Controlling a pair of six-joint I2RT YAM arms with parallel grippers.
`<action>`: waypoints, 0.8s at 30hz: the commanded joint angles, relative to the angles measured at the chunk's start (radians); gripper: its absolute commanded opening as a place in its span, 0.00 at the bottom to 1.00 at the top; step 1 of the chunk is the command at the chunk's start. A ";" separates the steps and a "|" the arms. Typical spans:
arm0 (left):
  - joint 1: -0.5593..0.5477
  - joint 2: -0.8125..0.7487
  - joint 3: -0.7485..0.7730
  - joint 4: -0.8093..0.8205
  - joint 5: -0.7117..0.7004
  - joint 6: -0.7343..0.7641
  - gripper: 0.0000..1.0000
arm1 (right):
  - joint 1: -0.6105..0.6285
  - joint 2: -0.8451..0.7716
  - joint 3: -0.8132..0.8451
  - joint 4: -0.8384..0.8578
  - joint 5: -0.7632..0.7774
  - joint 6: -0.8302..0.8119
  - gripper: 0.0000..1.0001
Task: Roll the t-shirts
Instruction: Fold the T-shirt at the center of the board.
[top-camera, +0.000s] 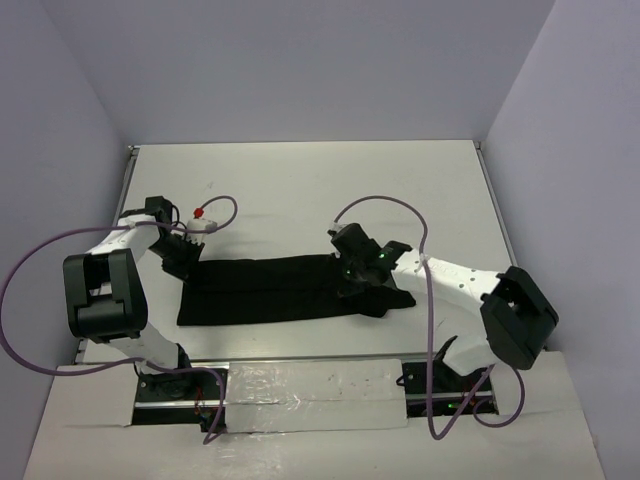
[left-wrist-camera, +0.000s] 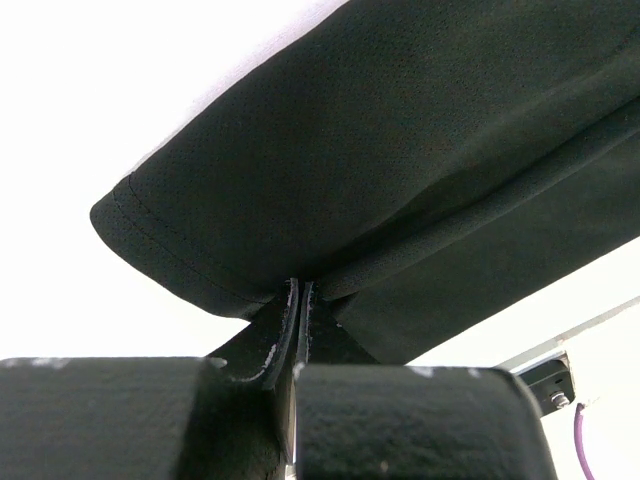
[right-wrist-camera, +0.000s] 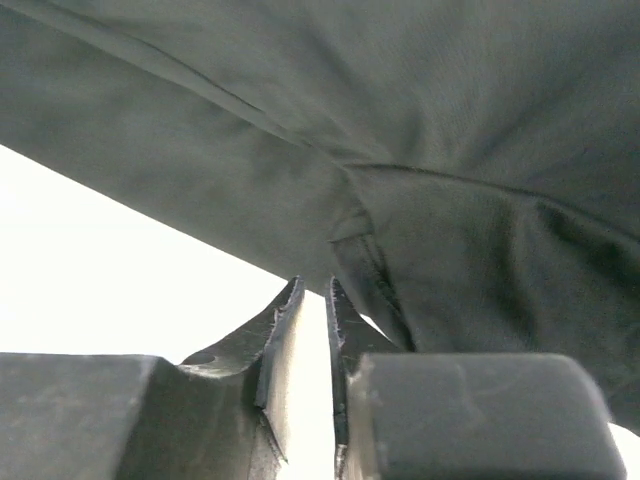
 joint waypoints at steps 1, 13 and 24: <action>-0.004 -0.019 0.022 0.009 0.007 -0.004 0.02 | -0.001 -0.072 0.078 -0.033 0.004 -0.028 0.22; -0.005 -0.031 0.046 -0.012 -0.003 0.001 0.01 | -0.338 -0.406 -0.150 -0.251 -0.010 0.198 0.61; -0.008 -0.033 0.079 -0.017 -0.004 -0.004 0.01 | -0.366 -0.368 -0.249 -0.208 -0.125 0.267 0.63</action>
